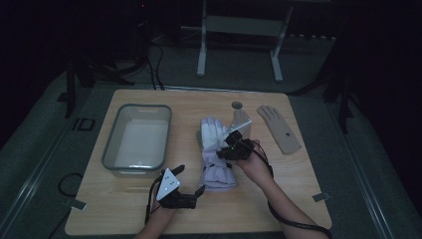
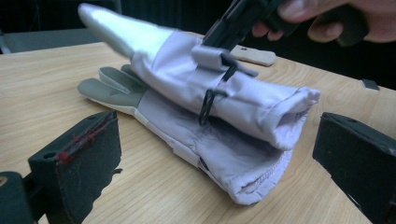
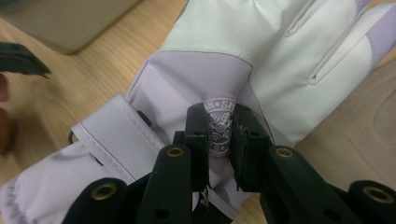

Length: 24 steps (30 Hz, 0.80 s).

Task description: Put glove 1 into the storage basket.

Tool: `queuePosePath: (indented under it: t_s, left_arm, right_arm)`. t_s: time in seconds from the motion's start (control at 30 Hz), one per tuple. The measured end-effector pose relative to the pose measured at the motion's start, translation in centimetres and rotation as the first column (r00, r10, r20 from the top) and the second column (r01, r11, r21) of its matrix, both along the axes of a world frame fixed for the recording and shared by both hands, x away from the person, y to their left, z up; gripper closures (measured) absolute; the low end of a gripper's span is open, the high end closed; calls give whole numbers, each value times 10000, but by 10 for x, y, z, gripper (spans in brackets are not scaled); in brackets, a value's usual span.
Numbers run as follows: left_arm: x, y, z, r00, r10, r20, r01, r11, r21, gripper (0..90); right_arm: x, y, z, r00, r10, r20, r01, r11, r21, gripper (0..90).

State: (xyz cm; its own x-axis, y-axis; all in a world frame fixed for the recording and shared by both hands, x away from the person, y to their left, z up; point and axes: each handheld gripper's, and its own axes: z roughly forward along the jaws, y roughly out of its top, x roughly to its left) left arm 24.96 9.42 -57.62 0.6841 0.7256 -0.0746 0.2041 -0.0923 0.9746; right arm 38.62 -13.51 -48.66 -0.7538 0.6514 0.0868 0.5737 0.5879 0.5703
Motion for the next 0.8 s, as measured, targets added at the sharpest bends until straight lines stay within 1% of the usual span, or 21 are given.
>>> queuePosePath:
  t_s: [0.03,0.1,0.2,0.27,0.4,0.47,0.53,0.57,0.6,0.67,0.73,0.8]
  left_arm:
    - [0,0,0,10000,33,-2,-33,10000,-26,13]
    - [0,0,0,10000,43,-34,-43,9999,-100,13]
    - [1,1,0,9998,5,-190,-9,9997,-223,13]
    - [1,2,0,9996,-34,-276,23,9992,-411,13]
    - [2,3,1,9994,28,-359,-42,9992,-393,14]
    - [2,3,2,9992,81,-390,-95,9993,-355,14]
    - [2,3,2,9990,87,-437,-102,9994,-337,14]
    - [2,2,3,9988,88,-486,-105,9993,-353,14]
    - [2,2,4,9986,93,-529,-107,9996,-260,14]
    - [2,2,7,9977,163,-652,-177,9996,-210,14]
    - [2,1,10,9969,293,-730,-305,9994,-159,14]
    - [2,0,14,9956,497,-797,-500,9987,-11,15]
  right_arm:
    - [1,1,-3,9999,-107,-93,106,9999,-24,777]
    - [3,1,-9,9997,-111,-209,110,9999,-37,772]
    - [4,3,-16,9995,-101,-288,99,9999,-67,761]
    - [4,4,-19,9996,-72,-278,68,9999,-130,752]
    - [3,3,-20,9996,-79,-257,75,9998,-164,747]
    - [1,2,-19,9997,-72,-220,66,9996,-282,748]
    - [0,-1,-20,9997,-117,-205,111,9996,-265,747]
    - [-1,-2,-20,9997,-148,-209,144,9997,-216,743]
    - [-2,-2,-20,9997,-145,-207,141,9997,-183,726]
    - [-3,-4,-18,9999,-118,-92,118,9999,-9,672]
    - [-5,-6,-13,9999,-129,-63,131,9996,270,623]
    - [-7,-9,-6,9999,-110,33,108,9987,500,602]
